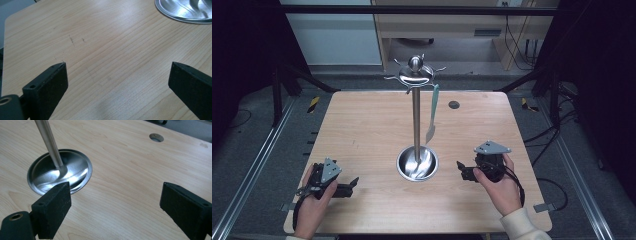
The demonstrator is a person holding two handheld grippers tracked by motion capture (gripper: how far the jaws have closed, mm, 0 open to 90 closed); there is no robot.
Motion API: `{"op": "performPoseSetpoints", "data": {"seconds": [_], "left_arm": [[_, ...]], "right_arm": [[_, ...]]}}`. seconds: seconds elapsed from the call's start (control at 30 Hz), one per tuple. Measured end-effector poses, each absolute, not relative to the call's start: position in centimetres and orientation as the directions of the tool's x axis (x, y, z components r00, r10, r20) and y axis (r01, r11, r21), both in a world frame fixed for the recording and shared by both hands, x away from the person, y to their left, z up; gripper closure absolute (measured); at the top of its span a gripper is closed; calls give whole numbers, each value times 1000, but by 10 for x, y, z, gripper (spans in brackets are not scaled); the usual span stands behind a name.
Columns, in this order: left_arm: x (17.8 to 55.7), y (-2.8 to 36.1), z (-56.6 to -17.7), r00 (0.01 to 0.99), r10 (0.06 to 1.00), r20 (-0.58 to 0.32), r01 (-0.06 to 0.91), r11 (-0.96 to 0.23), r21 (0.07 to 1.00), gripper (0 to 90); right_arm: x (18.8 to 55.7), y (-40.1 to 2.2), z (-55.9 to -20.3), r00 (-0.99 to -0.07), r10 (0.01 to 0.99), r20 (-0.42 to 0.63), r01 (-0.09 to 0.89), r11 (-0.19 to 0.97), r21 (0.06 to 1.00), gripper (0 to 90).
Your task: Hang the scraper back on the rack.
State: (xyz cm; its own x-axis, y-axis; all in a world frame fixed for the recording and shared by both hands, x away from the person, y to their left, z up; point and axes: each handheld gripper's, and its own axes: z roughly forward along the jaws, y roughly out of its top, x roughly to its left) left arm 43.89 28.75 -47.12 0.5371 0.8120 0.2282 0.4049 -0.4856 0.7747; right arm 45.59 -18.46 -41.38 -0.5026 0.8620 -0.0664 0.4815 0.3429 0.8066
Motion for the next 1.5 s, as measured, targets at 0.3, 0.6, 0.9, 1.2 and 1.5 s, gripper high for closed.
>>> {"op": "performPoseSetpoints", "data": {"seconds": [0.3, 0.6, 0.9, 1.2, 1.5], "left_arm": [[439, 287, -471, 538, 812, 227, 406, -485, 774, 23], [439, 288, -472, 537, 813, 225, 406, -483, 776, 23], [439, 289, -472, 532, 816, 227, 411, -483, 773, 23], [439, 288, -472, 530, 818, 226, 411, -480, 775, 23], [441, 286, -471, 536, 810, 237, 403, -493, 771, 24]], "right_arm": [[468, -186, -433, -484, 875, -30, 520, 315, 794, 113], [485, -188, -450, -464, 886, -15, 560, 306, 770, 114], [501, -189, -458, -426, 905, -9, 562, 273, 781, 129], [518, -196, -465, -370, 929, 19, 571, 211, 793, 139], [525, -198, -476, -322, 947, -14, 571, 206, 794, 145]]}}
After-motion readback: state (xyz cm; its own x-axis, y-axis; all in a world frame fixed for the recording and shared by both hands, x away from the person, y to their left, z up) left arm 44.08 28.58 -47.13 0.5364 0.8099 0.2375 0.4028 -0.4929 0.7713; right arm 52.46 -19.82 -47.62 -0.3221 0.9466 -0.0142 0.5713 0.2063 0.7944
